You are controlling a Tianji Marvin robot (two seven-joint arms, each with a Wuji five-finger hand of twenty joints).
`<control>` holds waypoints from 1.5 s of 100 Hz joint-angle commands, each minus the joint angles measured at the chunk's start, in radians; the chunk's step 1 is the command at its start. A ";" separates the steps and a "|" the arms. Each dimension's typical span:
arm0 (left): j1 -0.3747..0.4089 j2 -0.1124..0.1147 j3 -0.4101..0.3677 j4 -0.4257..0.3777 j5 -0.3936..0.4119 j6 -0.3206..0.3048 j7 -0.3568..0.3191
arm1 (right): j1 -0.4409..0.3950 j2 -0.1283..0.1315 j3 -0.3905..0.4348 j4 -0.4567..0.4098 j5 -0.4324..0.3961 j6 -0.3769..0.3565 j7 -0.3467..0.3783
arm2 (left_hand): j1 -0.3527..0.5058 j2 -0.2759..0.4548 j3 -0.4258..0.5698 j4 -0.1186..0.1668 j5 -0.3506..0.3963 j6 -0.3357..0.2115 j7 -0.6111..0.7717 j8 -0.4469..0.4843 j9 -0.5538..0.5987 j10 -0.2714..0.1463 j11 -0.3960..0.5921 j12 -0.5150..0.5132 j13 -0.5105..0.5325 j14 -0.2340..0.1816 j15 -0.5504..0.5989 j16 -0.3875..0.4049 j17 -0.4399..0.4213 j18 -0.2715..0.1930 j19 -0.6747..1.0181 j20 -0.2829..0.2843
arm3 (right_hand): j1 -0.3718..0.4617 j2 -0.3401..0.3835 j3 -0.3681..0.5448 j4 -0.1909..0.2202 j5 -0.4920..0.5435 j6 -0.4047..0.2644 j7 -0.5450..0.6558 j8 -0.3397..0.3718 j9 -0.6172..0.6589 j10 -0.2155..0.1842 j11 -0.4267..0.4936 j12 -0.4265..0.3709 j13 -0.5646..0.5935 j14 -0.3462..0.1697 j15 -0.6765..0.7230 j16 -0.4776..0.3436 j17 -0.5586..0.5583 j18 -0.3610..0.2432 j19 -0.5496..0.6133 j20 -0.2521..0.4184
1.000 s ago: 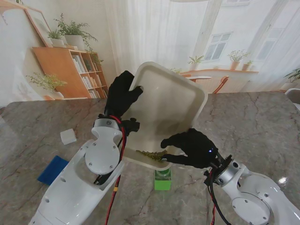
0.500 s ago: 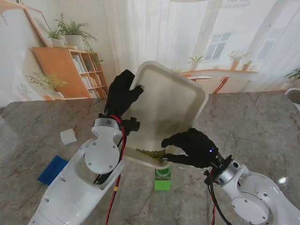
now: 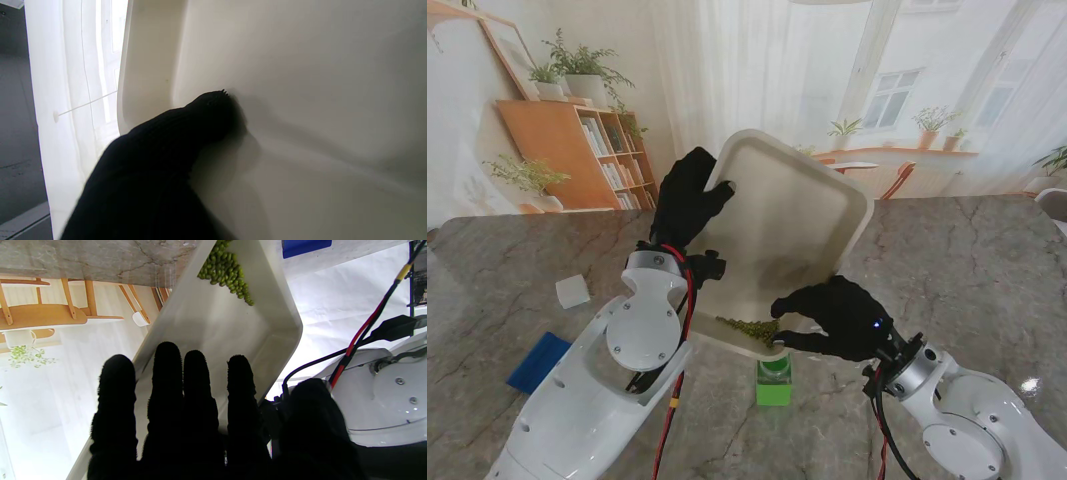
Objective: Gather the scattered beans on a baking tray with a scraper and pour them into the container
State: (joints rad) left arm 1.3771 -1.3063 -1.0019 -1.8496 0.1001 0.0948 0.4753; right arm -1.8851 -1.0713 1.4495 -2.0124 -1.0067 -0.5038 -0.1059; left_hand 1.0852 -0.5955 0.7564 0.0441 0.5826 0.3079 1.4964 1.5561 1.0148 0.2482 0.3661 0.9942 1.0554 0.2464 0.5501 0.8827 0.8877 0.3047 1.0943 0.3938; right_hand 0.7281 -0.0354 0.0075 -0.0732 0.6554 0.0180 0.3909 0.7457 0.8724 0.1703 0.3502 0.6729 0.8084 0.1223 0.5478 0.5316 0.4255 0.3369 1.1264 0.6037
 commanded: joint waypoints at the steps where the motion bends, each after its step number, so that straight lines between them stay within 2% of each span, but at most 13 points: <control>1: -0.002 -0.002 0.001 -0.012 -0.002 -0.005 -0.001 | -0.003 0.003 0.002 -0.003 0.000 -0.003 0.015 | 0.058 0.036 0.071 0.118 0.020 -0.006 0.014 0.014 0.058 -0.141 0.051 0.015 0.048 -0.099 0.014 0.007 0.057 -0.183 0.105 0.085 | 0.011 0.043 -0.015 0.035 0.003 -0.015 0.003 -0.015 -0.001 -0.001 -0.011 -0.008 0.008 -0.007 -0.013 -0.001 -0.006 0.004 -0.011 -0.011; 93: 0.007 0.001 0.009 -0.025 -0.006 -0.034 -0.009 | -0.011 0.003 0.009 -0.017 0.001 0.000 0.023 | 0.050 0.035 0.078 0.126 0.026 -0.011 0.017 0.014 0.064 -0.143 0.052 0.014 0.054 -0.098 0.018 0.005 0.068 -0.189 0.113 0.088 | 0.010 0.043 -0.016 0.035 0.002 -0.016 0.002 -0.015 0.000 -0.002 -0.011 -0.008 0.009 -0.009 -0.013 -0.001 -0.006 0.004 -0.011 -0.011; 150: 0.004 -0.001 0.022 -0.029 0.000 -0.024 -0.010 | -0.032 0.003 0.024 -0.033 0.015 -0.027 0.037 | 0.050 0.034 0.077 0.125 0.027 -0.010 0.018 0.014 0.064 -0.144 0.050 0.013 0.052 -0.099 0.016 0.000 0.068 -0.196 0.114 0.086 | 0.012 0.043 -0.015 0.035 0.002 -0.014 0.002 -0.016 -0.002 -0.001 -0.012 -0.008 0.007 -0.007 -0.014 -0.001 -0.007 0.003 -0.011 -0.011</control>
State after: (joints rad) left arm 1.3834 -1.3000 -0.9875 -1.8710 0.1015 0.0718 0.4646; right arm -1.9139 -1.0713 1.4722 -2.0391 -1.0016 -0.5208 -0.0918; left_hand 1.0800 -0.5955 0.7564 0.0474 0.5929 0.2992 1.4963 1.5560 1.0174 0.2436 0.3661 0.9942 1.0554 0.2442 0.5431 0.8823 0.8829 0.3047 1.0880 0.3941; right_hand 0.7281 -0.0354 0.0075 -0.0732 0.6554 0.0180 0.3909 0.7457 0.8724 0.1703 0.3502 0.6729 0.8084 0.1223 0.5477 0.5316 0.4321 0.3540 1.1483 0.6037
